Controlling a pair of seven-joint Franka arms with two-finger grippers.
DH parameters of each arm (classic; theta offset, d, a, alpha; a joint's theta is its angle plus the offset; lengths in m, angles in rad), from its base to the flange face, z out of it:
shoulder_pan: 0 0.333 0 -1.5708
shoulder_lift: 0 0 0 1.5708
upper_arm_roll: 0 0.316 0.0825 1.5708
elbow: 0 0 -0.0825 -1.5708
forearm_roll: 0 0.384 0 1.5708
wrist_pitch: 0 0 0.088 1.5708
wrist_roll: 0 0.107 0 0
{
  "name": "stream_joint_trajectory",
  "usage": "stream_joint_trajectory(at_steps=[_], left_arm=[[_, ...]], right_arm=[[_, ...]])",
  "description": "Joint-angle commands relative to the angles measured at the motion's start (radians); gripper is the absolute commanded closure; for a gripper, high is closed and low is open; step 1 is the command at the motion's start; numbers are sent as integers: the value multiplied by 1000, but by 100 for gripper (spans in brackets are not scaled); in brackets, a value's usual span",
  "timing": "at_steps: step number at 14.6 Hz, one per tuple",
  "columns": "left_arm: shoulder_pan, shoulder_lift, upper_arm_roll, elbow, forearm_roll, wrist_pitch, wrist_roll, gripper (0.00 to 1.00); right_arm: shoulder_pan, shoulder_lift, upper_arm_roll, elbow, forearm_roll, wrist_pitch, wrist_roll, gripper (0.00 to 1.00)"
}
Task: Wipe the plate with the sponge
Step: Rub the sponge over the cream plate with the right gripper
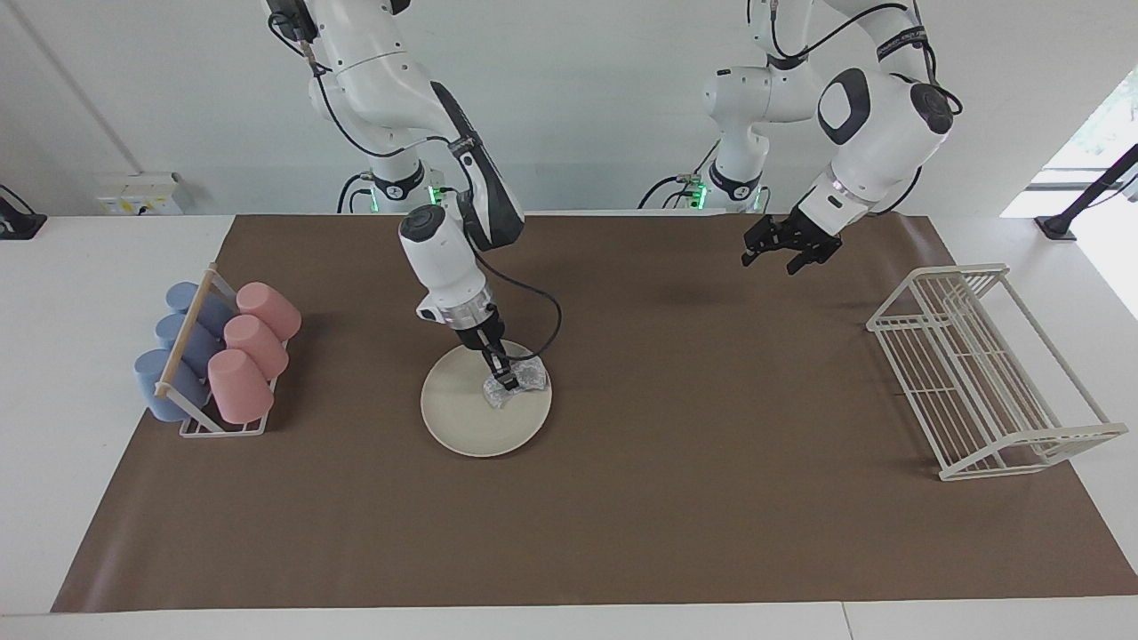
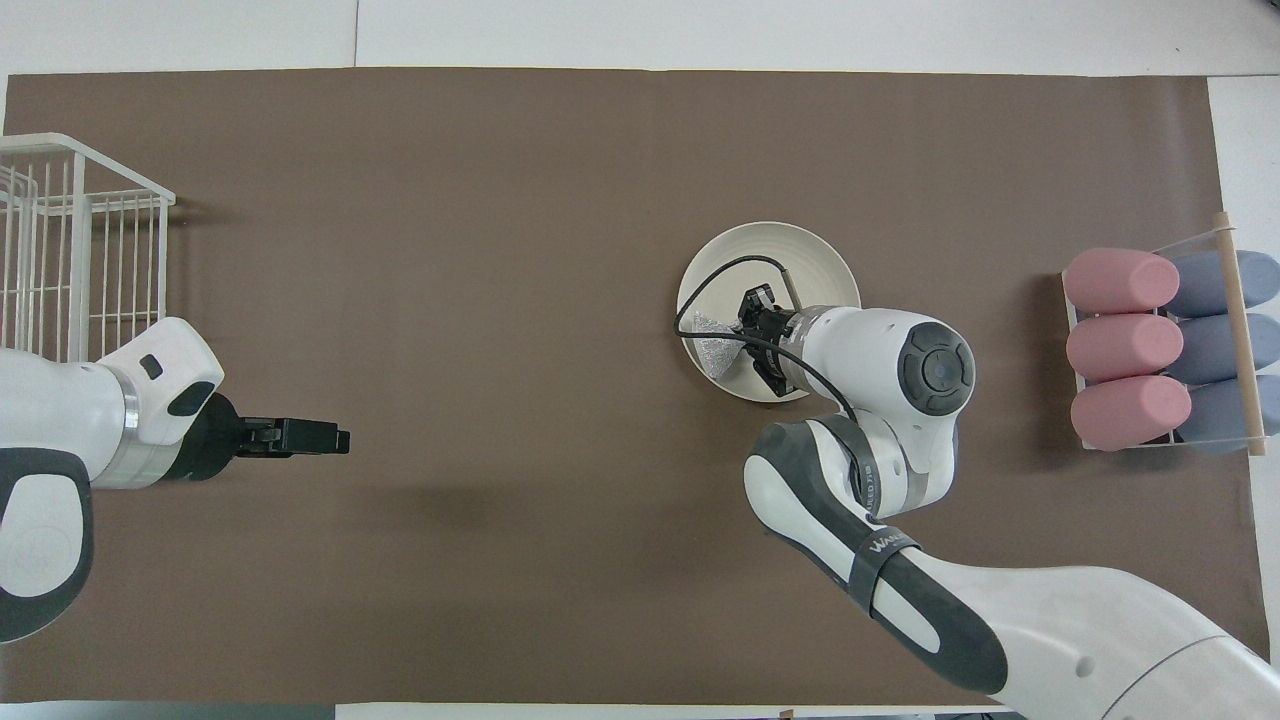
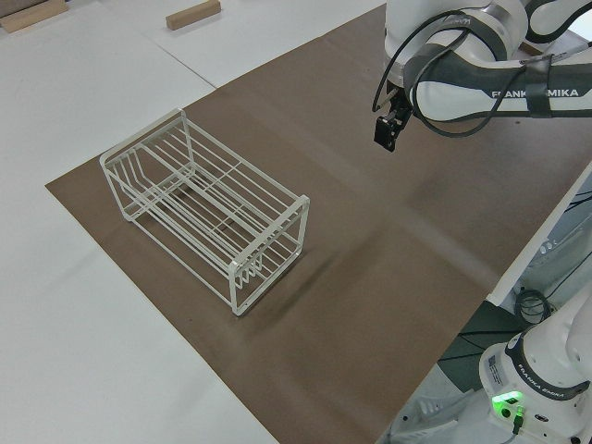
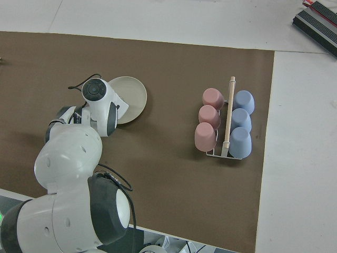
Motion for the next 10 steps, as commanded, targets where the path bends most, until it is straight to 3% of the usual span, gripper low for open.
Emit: stream_joint_trajectory(at_steps=[1,4,10], left_arm=[[12,13,-9,21,22,-1,-23,0],[13,14,-9,23,22,-1,-23,0],[13,14,-9,29,22,0,-24,0]], right_arm=[[-76,39,3,-14,26,15,-180,100],[-147,40,3,-16,26,6,-314,100],[-72,35,6,-28,26,13,-221,100]])
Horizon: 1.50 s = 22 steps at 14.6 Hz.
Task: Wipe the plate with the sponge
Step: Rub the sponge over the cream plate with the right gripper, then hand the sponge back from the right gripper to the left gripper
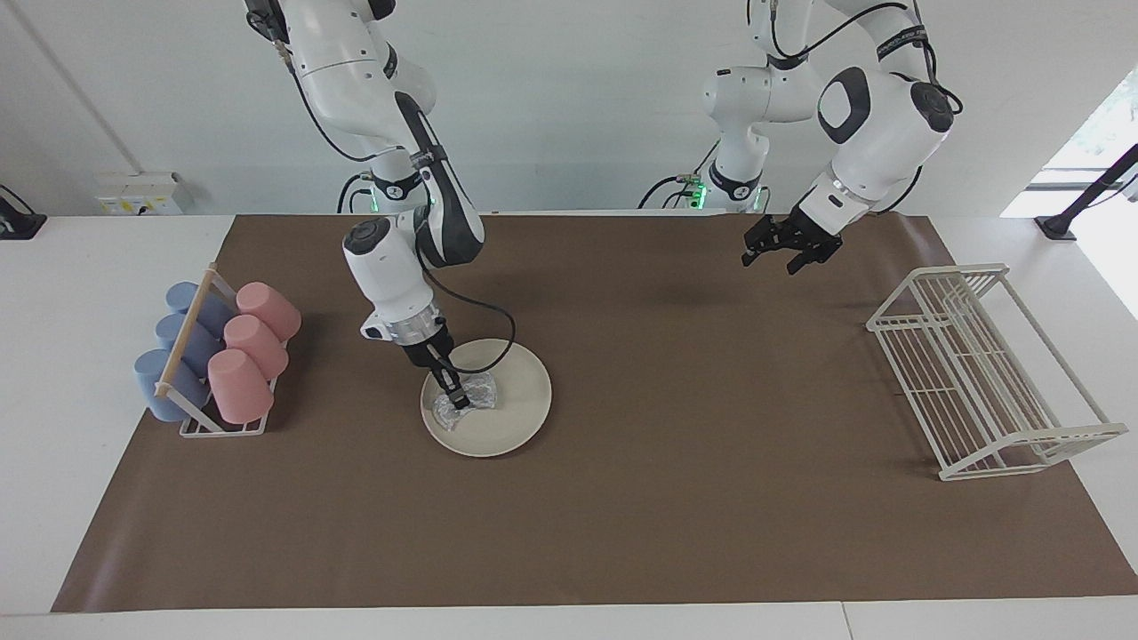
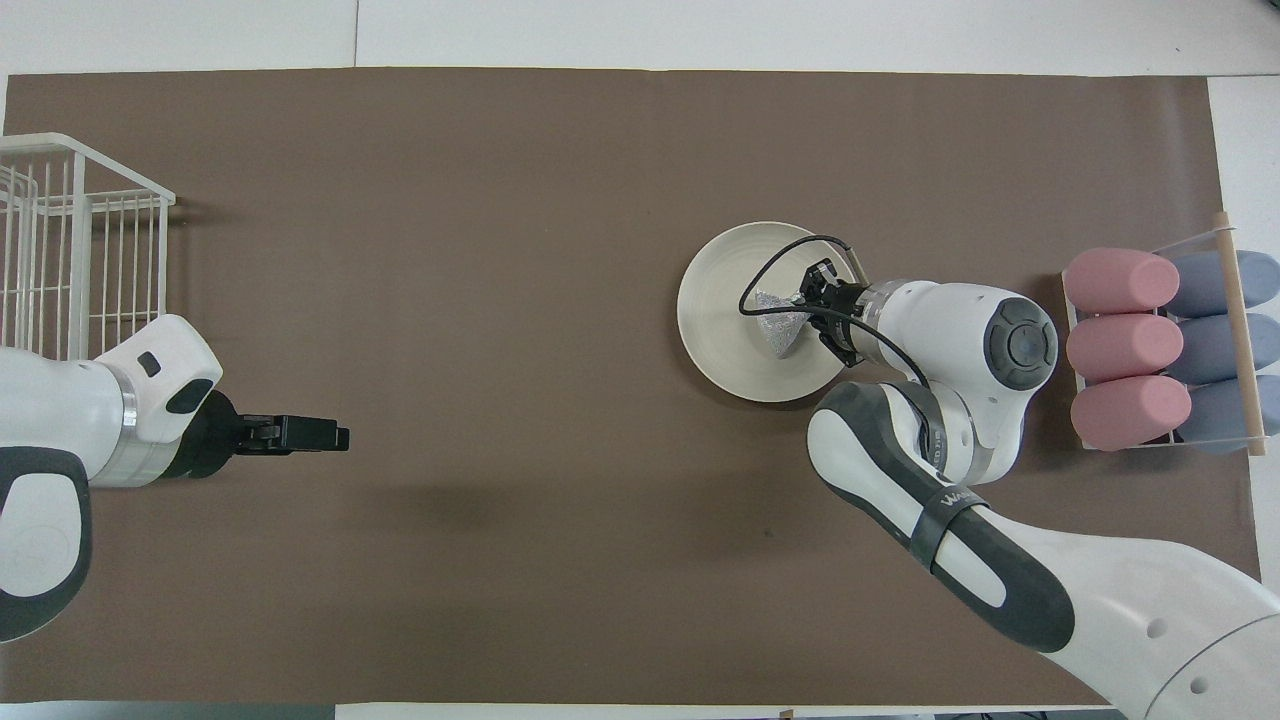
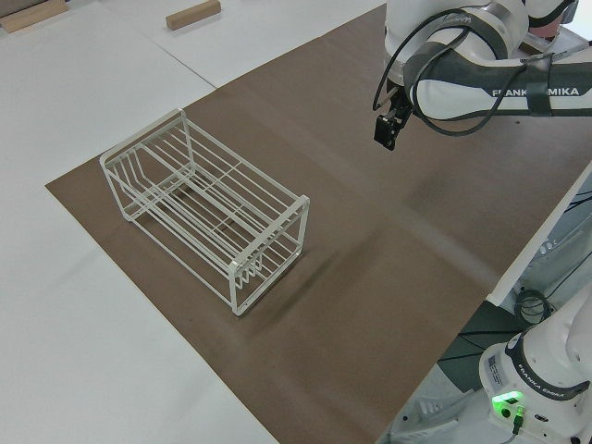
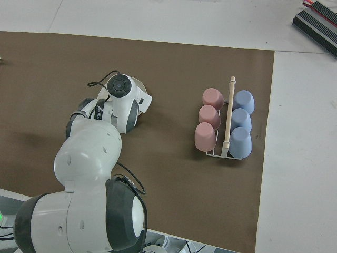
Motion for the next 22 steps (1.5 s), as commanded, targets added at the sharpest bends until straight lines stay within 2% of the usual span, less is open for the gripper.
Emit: stream_joint_trajectory(at_steps=[1,3,8,10,13,16,18,20,22], left_arm=[[15,14,-9,24,22,5,-16,0],[13,22,-9,24,22,25,-18,0],[3,22,-10,24,22,34,-21,0],[0,22,-13,24,22,34,-29,0],[-2,23,-16,27,-30,28,-70,0],[0,23,-15,39,-336,-7,-70,0],[0,25,-15,48,-520,-39,-70,0],[-5,23,-18,48,-644,-47,-76,0],[-34,17,-18,45,-762,-63,-87,0]], right_arm=[[77,37,7,-29,25,15,103,100],[125,46,5,-24,25,27,178,100],[125,49,4,8,25,17,188,100],[126,20,-3,68,23,-113,208,100],[126,-80,-10,157,2,-360,277,100],[128,-163,-7,256,-99,-596,388,100],[155,-173,5,393,-148,-785,508,100],[191,-192,5,485,-176,-923,596,100],[231,-215,5,533,-178,-1005,685,100]])
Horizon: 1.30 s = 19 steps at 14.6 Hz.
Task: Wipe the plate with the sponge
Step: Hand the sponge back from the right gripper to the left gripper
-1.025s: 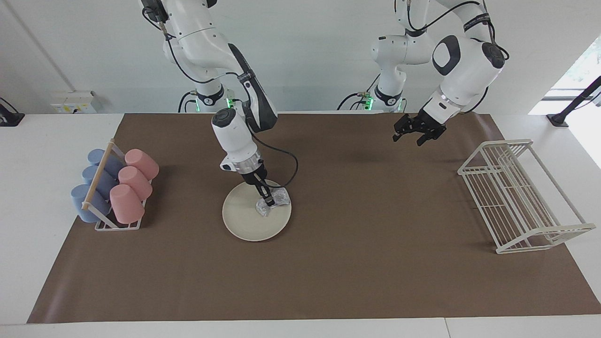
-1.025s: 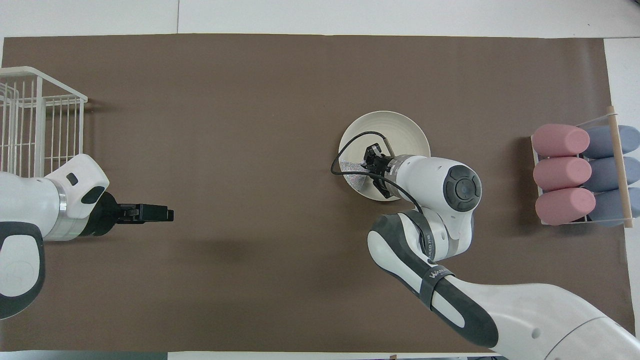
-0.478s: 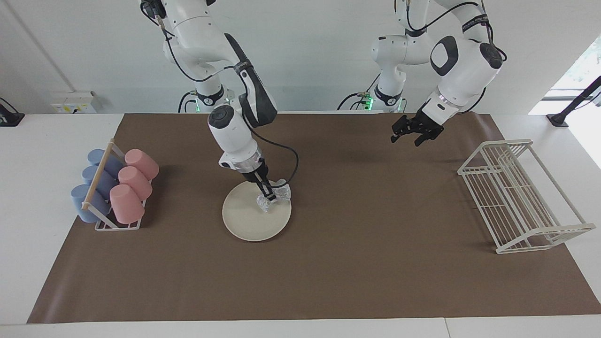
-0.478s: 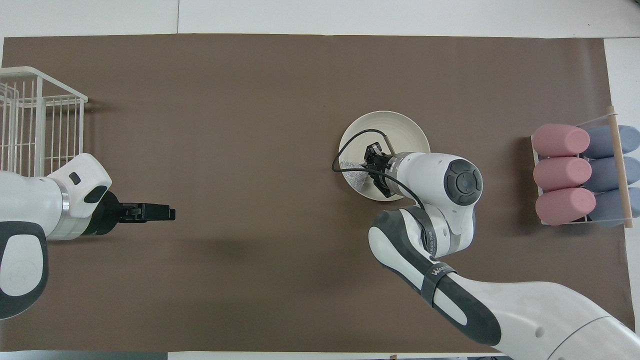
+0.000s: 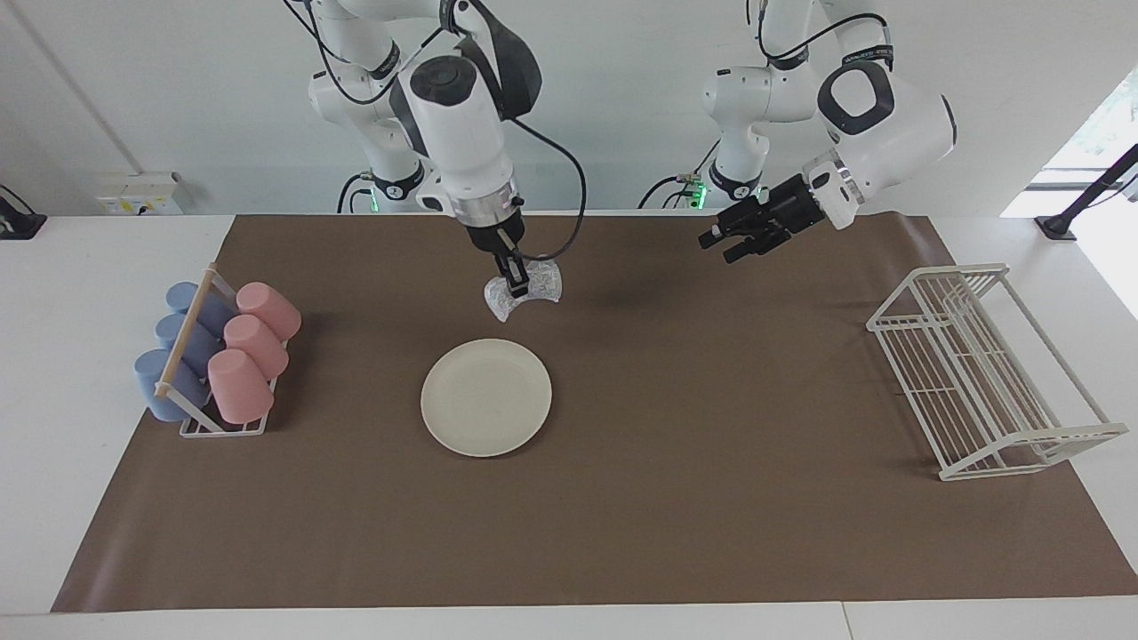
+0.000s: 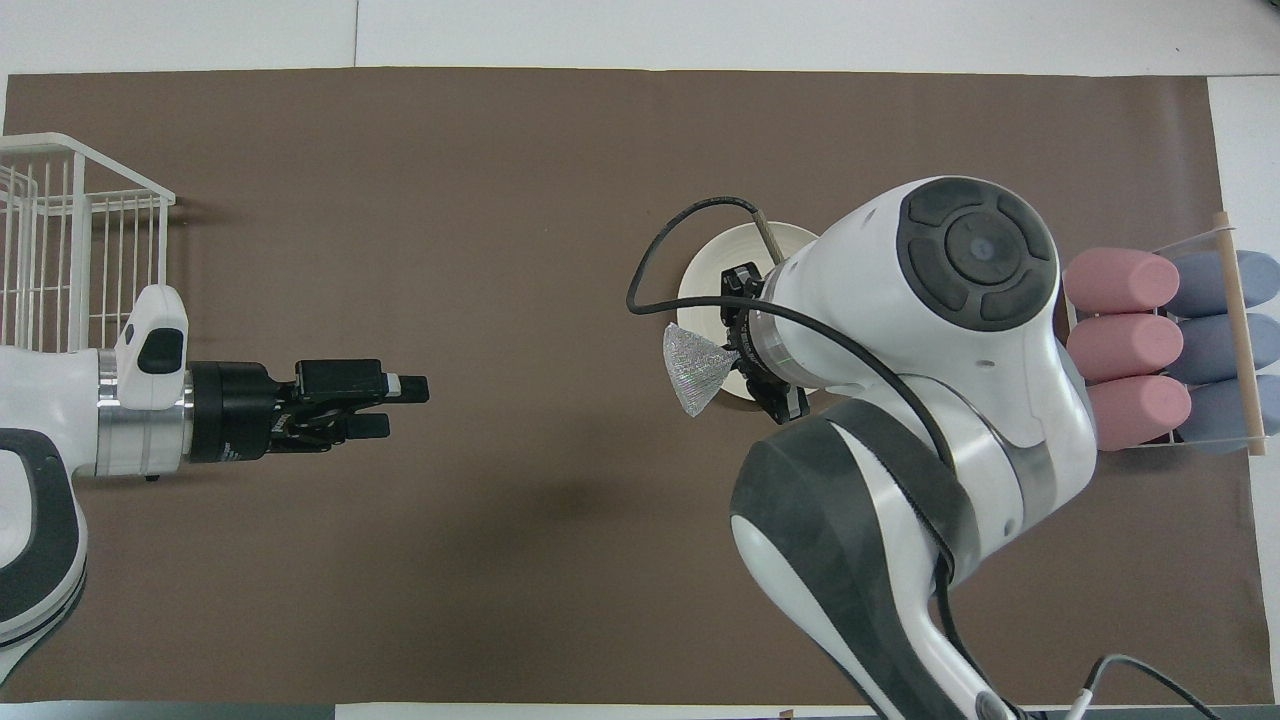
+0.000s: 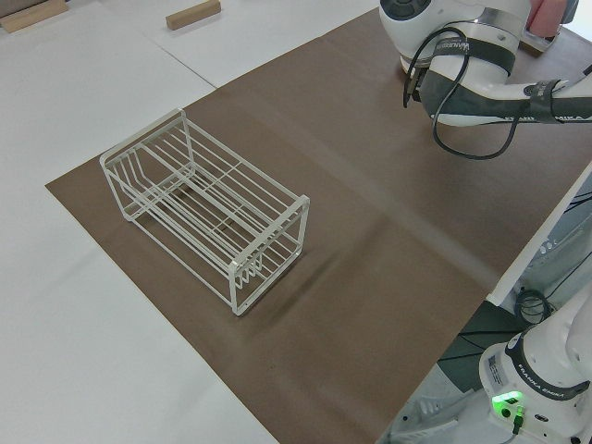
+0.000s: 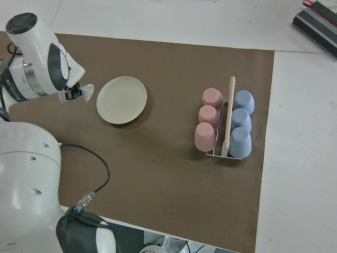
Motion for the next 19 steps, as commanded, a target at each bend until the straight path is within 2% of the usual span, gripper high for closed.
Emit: stream_joint_trajectory(at_steps=[1,3,6,10,15,19], left_arm=[[-44,5,5,15,-130,-27,-31,0],[-87,0,5,9,-200,-21,-49,0],[-143,0,5,-2,-335,-4,-48,0],[-220,17,5,-10,-446,48,-31,0],[-242,60,7,-5,-449,9,18,0],[-249,72,7,-2,-484,11,18,5]], right_arm=[[27,-12,7,66,-26,-92,111,100],[73,-24,7,85,-27,-107,213,100],[145,-17,9,146,-101,-215,310,100],[194,-2,10,146,-112,-170,386,100],[194,0,9,146,-130,-170,386,100],[192,0,9,146,-142,-173,383,100]])
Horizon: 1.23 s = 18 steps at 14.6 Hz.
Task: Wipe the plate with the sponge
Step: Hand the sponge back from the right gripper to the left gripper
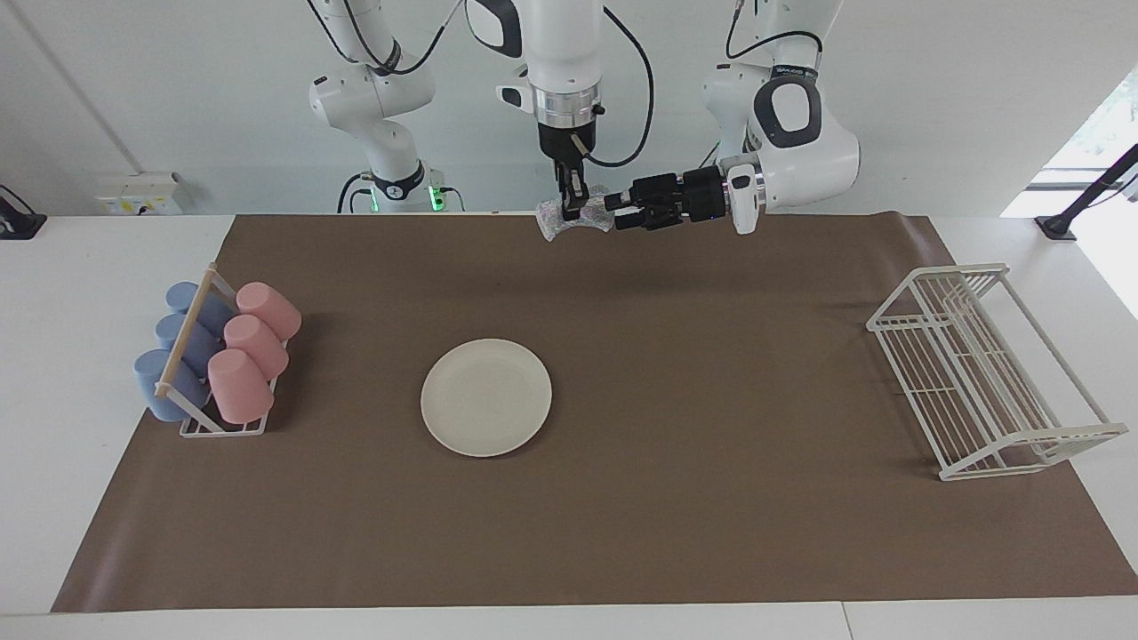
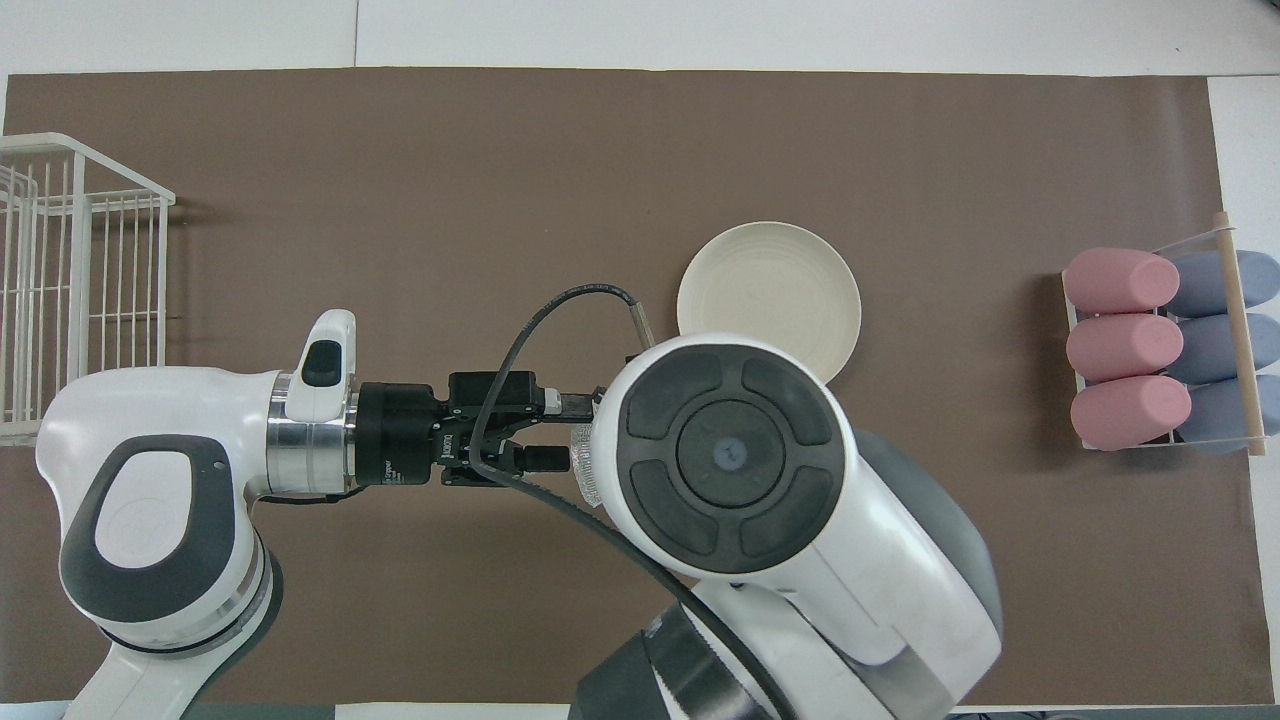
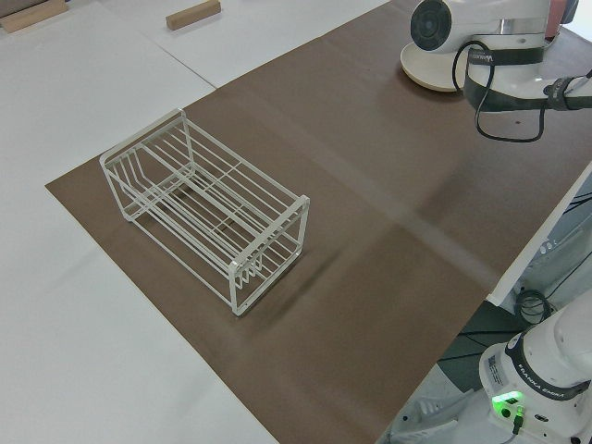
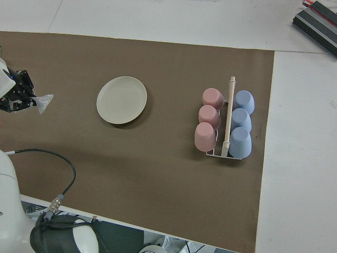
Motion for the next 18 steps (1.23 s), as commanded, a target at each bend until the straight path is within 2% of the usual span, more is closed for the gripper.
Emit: stream_joint_trajectory(at_steps=[1,2,4,5,10,12,13,14,16,18], left_arm=[[-20,6,14,5,-27,-12,17,11],[-20,6,13,7,-28,-13,17,29],[-25,6,13,5,-47,-12,15,79],[-31,6,13,7,-50,-8,9,100],[-29,2,16,10,-67,-16,-15,100],[-26,-3,17,8,-67,-19,-16,100],[-25,-4,16,8,-67,-19,-17,100],[-25,-4,17,8,-67,-19,-25,100],[-25,-4,19,7,-62,-17,-32,100],[-26,-4,19,10,-59,0,-51,100]], right_arm=[[-7,13,8,18,-33,1,17,100],[-7,13,8,18,-34,1,15,100],[-9,13,8,18,-33,3,15,100],[-9,13,8,18,-34,3,14,100],[-12,13,8,18,-34,1,12,100],[-20,-1,5,12,-31,-9,-49,100],[-26,-19,0,6,-28,-20,-146,56],[-41,-41,-3,-12,-28,-29,-237,1],[-93,-82,-3,-44,-28,-41,-401,0],[-165,-102,-3,-48,-21,-110,-613,0]])
